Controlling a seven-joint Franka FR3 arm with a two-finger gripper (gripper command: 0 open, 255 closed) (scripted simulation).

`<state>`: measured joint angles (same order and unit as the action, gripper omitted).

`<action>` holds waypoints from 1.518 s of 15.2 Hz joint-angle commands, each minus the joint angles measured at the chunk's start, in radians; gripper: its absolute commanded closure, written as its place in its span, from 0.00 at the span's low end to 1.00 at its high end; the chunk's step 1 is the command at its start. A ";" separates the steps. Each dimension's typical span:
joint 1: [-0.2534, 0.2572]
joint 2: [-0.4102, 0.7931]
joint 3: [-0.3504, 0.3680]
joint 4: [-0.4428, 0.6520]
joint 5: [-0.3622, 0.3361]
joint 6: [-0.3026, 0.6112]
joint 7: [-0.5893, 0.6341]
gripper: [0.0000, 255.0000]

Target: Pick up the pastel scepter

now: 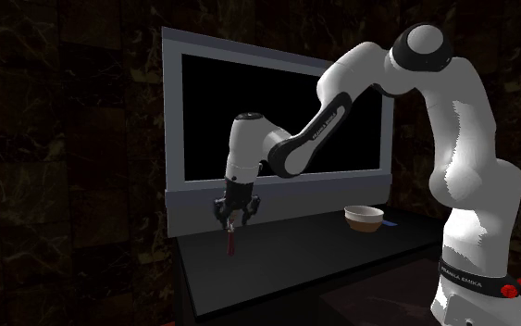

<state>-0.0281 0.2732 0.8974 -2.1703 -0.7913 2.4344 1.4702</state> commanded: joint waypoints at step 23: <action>-0.094 -0.165 0.101 0.034 0.257 -0.077 -0.203 1.00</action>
<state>-0.1184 0.1168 0.9933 -2.1440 -0.5515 2.3674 1.2817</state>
